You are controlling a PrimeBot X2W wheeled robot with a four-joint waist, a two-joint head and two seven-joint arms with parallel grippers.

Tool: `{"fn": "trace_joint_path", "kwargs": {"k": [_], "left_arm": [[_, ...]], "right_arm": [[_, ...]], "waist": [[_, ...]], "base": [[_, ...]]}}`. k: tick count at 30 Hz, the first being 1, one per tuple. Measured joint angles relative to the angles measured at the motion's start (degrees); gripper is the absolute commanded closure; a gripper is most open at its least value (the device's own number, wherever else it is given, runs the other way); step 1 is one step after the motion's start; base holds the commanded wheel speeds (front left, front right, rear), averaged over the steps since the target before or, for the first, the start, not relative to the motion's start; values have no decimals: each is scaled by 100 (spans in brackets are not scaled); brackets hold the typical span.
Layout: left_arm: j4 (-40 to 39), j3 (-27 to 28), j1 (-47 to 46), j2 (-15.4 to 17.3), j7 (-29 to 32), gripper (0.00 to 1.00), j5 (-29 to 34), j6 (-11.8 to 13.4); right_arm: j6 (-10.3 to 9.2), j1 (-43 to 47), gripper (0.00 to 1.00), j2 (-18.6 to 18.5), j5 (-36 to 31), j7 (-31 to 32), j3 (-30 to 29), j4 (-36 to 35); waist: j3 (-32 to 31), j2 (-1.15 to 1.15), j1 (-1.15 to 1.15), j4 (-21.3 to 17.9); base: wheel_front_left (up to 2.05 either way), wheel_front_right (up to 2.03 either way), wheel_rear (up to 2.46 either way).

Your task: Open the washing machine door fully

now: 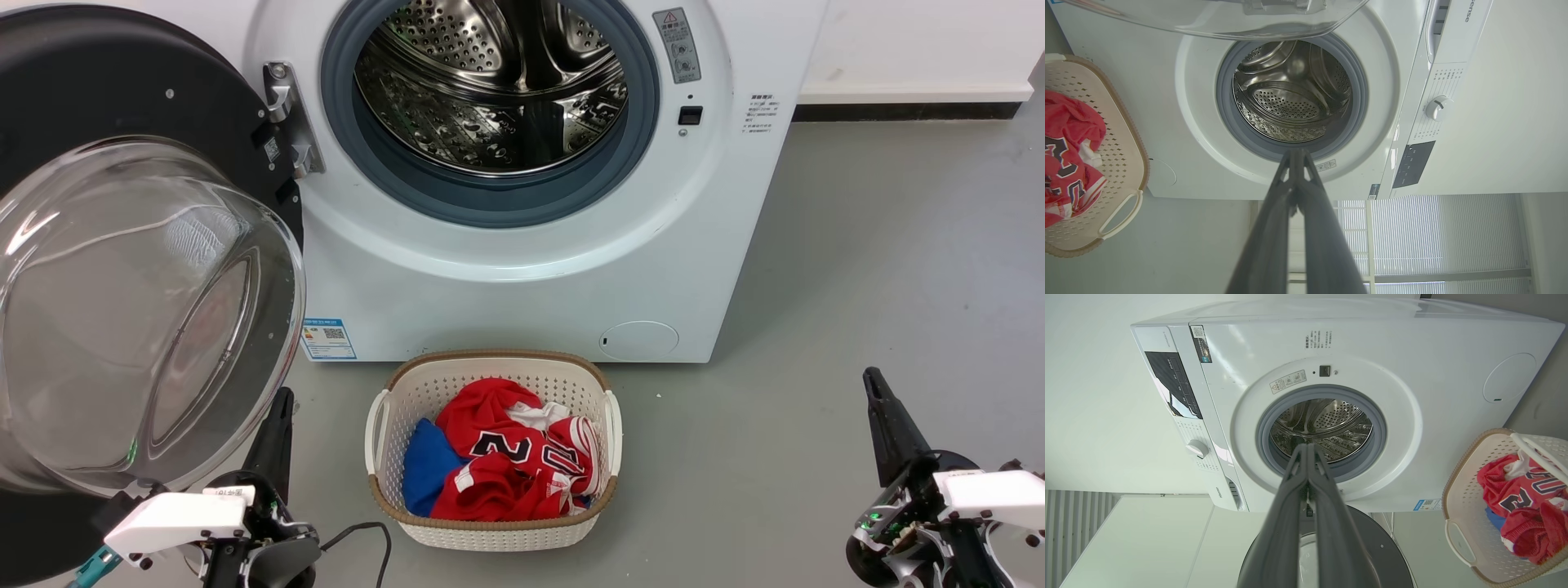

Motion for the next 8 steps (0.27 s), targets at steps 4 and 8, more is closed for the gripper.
{"fn": "trace_joint_path", "kwargs": {"k": [4, 8], "left_arm": [[0, 0, -1, 0, 0, 100, 0, 0], [0, 1, -1, -1, 0, 100, 0, 1]], "right_arm": [[0, 0, 100, 3, -1, 1, -5, 0], [0, 0, 100, 7, -7, 5, -11, 1]], "waist": [[0, 0, 0, 0], [0, 0, 0, 0]], "base": [[0, 0, 0], [0, 0, 0]]}}
